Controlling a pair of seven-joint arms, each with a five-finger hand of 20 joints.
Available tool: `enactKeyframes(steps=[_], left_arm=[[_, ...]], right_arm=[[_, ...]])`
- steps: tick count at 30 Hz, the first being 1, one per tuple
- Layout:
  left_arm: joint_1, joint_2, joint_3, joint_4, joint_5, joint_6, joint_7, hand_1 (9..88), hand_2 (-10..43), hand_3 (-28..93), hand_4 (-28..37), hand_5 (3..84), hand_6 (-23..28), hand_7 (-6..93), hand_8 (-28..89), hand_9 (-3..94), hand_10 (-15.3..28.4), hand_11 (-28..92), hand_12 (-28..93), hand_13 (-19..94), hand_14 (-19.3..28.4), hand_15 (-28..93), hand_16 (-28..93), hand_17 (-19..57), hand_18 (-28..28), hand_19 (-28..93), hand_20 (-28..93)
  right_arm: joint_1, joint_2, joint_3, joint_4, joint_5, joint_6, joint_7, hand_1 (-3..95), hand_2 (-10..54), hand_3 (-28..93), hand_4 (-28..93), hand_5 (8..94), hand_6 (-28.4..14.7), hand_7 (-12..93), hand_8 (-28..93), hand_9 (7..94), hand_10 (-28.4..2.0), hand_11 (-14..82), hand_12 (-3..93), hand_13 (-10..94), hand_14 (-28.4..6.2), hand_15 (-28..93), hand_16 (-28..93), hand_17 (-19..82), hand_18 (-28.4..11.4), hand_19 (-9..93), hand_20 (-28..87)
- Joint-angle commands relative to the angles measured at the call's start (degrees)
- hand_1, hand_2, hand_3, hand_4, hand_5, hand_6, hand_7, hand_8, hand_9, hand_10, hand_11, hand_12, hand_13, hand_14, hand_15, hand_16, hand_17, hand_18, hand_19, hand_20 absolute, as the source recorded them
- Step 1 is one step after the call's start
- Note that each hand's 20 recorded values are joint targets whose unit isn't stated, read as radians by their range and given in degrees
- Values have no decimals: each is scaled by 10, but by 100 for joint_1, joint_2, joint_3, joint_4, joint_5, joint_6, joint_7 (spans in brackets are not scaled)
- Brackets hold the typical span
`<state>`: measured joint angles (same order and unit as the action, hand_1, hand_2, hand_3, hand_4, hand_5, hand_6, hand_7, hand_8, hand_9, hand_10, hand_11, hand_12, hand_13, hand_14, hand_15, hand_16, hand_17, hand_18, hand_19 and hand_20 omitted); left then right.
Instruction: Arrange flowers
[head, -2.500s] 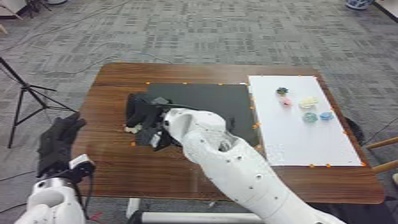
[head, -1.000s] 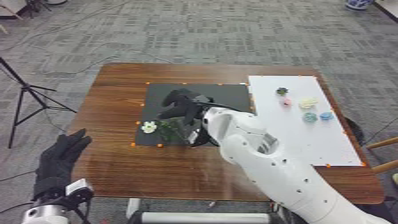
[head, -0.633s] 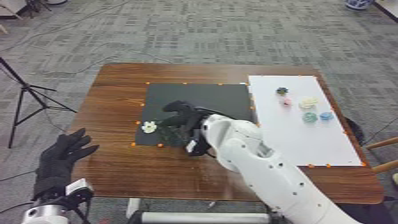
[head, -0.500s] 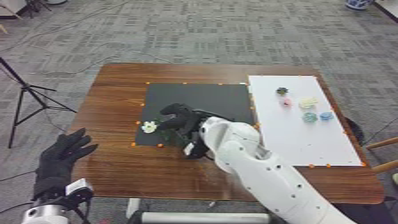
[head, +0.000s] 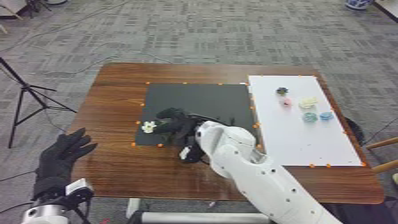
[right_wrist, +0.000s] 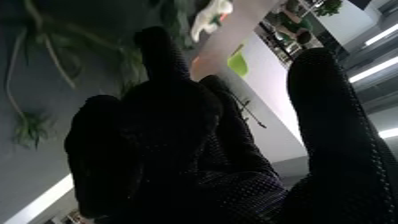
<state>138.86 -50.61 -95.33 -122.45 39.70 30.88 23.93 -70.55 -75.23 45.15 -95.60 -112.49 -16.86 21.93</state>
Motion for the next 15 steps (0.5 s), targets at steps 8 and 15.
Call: enactKeyframes(steps=[8,15], left_arm=[[31,-5,-6,-51,-34,-23,65,196,95,674,-283,502,30,127,-92,497,144,179,91,466,184,202,-25,16,119,94,142],[-987,-301,61,576,532,-411,-704,197,94,674,-283,499,29,125,-91,496,143,178,92,467,185,204,-22,14,119,95,143]], right_arm=[[-109,-248,-107,47,-123,-158,-77,296,73,513,-94,346,-66,41,-59,712,-187,89,106,937,-53,550,298,681,-132,932,507],[-63,-167,-142,13,-75,-183,-67,294,74,513,-94,345,-67,41,-59,710,-186,89,106,937,-53,550,297,681,-133,932,507]])
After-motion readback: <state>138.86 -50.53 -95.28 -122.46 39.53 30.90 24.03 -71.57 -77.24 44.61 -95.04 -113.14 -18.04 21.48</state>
